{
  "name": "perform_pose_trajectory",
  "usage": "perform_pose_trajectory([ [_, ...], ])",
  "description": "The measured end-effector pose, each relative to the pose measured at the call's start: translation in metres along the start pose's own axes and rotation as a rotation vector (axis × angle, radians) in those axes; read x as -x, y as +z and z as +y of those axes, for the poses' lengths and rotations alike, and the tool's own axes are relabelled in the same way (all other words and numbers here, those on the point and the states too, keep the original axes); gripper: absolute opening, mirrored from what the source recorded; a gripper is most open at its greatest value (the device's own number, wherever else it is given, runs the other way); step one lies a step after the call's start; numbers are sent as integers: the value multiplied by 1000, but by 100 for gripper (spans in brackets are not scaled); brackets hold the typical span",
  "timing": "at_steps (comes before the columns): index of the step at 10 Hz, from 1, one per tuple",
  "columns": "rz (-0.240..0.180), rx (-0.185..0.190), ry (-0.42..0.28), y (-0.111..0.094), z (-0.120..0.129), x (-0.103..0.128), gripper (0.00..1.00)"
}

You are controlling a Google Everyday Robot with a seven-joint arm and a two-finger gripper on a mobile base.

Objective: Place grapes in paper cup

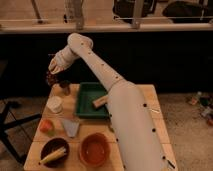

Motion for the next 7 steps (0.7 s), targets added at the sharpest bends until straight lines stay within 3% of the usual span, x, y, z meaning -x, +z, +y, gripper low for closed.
perform_pose_trajectory([
  [7,-37,21,-70,-17,28,47,0],
])
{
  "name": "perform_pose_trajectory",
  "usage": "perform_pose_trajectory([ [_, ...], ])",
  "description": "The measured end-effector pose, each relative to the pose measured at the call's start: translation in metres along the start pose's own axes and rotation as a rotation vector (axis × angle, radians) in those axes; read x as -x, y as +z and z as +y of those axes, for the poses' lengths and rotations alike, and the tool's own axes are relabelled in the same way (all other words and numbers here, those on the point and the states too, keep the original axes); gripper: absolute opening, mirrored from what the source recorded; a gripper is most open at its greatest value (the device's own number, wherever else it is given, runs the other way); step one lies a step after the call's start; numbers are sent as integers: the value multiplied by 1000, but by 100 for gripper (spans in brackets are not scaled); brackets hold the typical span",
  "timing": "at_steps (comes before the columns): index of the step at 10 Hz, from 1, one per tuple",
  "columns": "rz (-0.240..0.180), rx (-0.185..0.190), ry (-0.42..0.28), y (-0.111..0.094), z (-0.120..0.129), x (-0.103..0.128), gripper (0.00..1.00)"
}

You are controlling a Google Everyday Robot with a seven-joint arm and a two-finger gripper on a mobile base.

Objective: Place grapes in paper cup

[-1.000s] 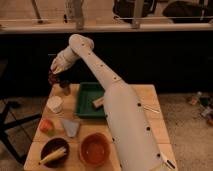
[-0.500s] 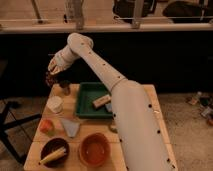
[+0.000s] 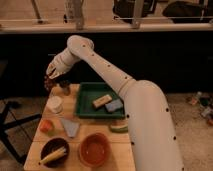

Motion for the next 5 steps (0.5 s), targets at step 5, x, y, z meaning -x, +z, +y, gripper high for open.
perform_pose_trajectory([
  [5,-51,47,-28,11,22,28,0],
])
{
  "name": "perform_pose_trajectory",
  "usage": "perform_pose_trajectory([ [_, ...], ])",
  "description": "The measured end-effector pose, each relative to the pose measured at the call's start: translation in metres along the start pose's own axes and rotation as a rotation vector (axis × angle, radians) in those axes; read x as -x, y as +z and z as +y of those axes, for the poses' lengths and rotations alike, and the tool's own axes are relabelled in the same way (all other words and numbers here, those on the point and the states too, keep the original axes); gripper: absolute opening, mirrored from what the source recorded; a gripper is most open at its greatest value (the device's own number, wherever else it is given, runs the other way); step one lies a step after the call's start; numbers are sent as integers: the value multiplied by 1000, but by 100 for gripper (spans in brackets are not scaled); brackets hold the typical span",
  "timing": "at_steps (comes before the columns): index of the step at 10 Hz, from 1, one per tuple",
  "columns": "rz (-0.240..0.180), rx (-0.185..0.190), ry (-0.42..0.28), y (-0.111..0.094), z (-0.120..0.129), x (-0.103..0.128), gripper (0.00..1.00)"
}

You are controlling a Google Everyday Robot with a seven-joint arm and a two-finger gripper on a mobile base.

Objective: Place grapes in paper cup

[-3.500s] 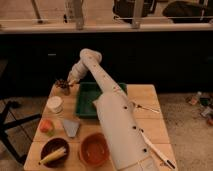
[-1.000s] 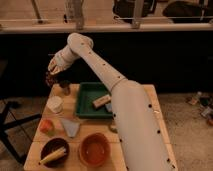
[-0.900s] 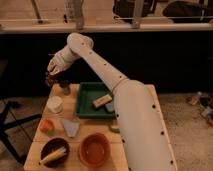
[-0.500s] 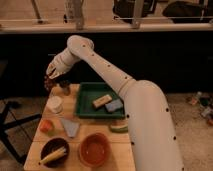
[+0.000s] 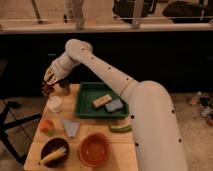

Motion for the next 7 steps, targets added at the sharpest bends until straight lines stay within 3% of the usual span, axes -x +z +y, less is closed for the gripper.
perform_pose_trajectory([
  [4,-32,25,-2,9,16,14,0],
  [7,-42,33,26,15,28,11,0],
])
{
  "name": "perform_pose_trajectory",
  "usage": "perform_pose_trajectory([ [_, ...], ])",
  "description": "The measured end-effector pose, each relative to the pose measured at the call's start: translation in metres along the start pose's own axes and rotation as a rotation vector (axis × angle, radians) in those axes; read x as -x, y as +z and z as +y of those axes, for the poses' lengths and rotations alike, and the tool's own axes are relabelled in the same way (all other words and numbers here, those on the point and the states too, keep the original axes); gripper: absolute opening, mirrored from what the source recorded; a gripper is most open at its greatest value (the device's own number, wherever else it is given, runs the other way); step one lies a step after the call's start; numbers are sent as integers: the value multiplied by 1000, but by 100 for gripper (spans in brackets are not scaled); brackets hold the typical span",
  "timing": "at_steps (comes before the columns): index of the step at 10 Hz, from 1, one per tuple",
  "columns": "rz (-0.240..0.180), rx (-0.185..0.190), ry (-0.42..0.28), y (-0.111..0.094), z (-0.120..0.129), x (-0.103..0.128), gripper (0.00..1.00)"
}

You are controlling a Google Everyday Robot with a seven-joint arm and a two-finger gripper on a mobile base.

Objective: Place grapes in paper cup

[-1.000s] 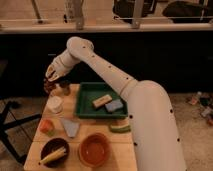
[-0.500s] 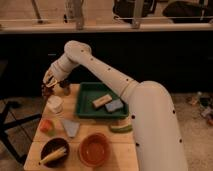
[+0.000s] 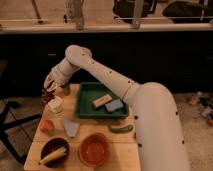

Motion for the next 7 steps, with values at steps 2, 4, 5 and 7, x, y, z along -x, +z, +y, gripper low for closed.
perform_pose_trajectory([
  [2,2,10,22,4,7,-7,0],
  [4,11,21,46,8,14,-18,0],
  [5,14,24,53,8,15,-21,0],
  [7,23,34,63,10,17,-25,0],
])
